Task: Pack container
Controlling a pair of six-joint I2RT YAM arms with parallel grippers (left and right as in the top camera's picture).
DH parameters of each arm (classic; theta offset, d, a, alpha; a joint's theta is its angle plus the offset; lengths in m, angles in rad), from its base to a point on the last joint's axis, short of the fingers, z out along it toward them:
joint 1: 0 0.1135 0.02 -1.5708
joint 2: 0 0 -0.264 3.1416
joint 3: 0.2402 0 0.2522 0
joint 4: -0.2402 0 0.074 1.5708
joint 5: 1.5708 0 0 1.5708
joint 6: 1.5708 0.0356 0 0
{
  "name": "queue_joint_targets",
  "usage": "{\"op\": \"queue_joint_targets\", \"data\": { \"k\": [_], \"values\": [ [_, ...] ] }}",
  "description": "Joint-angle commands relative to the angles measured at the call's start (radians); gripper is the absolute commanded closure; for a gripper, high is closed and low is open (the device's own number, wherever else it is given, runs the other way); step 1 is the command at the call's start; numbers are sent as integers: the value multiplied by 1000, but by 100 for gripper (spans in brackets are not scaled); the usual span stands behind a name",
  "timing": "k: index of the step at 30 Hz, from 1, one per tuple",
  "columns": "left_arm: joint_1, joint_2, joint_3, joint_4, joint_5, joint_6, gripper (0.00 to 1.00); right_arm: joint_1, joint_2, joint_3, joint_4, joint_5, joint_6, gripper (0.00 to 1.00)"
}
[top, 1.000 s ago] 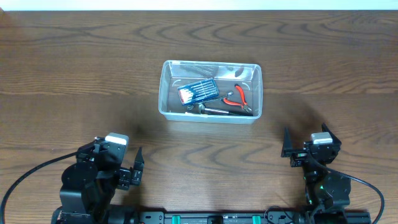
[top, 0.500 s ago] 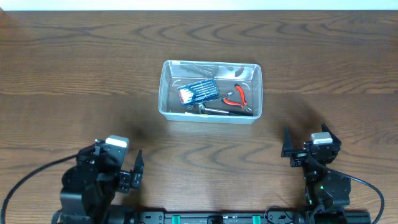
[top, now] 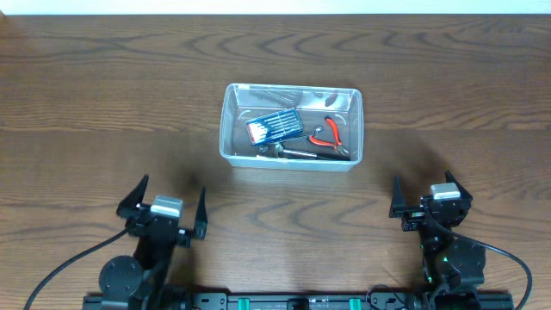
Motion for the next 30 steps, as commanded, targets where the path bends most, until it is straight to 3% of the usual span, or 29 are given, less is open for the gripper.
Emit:
{"op": "queue_joint_targets", "data": {
  "k": [1,6,9,13,19,30],
  "values": [
    [-3,-10,-102,153,-37,-12,2,-13,-8,-6,3,-6,-5,1],
    [-2,-10,-257,385,-119,-13,2,-13,-8,-6,3,-6,-5,1],
    [-1,-11,-319,417,-122,-37,2,-13,-8,-6,3,-6,-5,1],
    [17,-11,-322,299,-139,-155,2,-13,-8,-6,3,-6,-5,1],
    [56,-11,-322,253,-140,-266,2,-13,-8,-6,3,-6,-5,1],
    [39,-11,-321,239,-114,-286,2,-13,-8,-6,3,-6,-5,1]
  ]
}}
